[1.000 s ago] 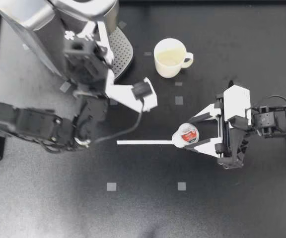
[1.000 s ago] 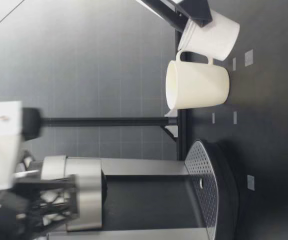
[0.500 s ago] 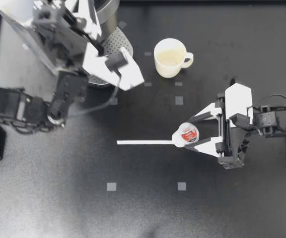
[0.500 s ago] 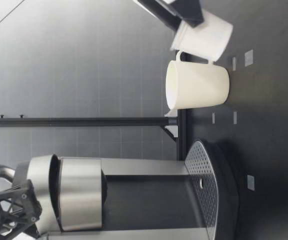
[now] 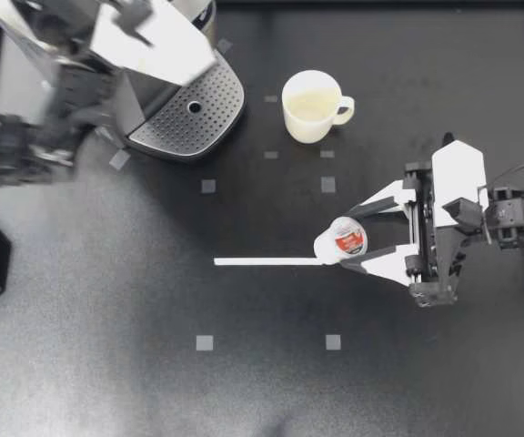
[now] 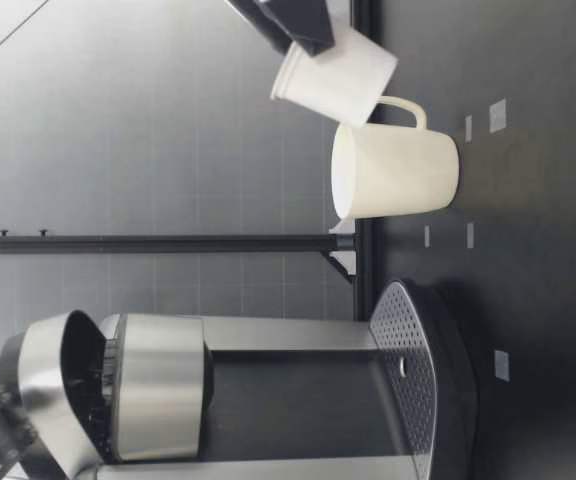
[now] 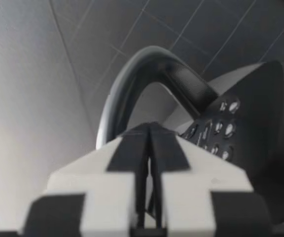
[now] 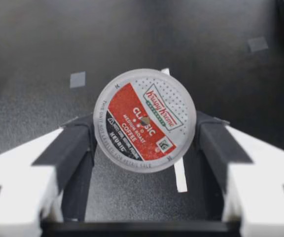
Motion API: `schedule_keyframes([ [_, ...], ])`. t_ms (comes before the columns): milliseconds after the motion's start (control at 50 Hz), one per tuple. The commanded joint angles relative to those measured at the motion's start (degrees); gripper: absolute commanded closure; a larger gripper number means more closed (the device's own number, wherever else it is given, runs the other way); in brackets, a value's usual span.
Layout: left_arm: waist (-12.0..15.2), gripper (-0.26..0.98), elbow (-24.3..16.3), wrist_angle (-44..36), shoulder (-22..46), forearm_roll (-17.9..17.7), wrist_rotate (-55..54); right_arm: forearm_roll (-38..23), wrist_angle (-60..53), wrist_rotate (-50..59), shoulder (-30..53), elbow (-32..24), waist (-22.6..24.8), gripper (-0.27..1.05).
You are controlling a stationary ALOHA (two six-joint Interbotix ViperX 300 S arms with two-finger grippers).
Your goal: Place the coffee capsule inside the capsule container, then place the cup onto the center of the cup tray.
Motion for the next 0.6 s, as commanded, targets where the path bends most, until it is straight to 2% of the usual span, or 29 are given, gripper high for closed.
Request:
schedule_keyframes([
  [0,1.23,0.66,-0.09,-2.20,-3.87,-1.23,-2.64,0.18,-1.05,0.26,-0.97,-0.53,-0.26,0.24],
  [200,5.80,0.66,3.69,-13.18,-10.28,-6.15,-10.20,0.18,-1.41,1.14,-1.32,-0.62,-0.26,0.24],
  [580,13.89,0.66,12.74,-29.09,-23.73,-6.15,-25.66,0.18,-2.29,1.58,-2.02,-1.05,-0.26,0.24],
])
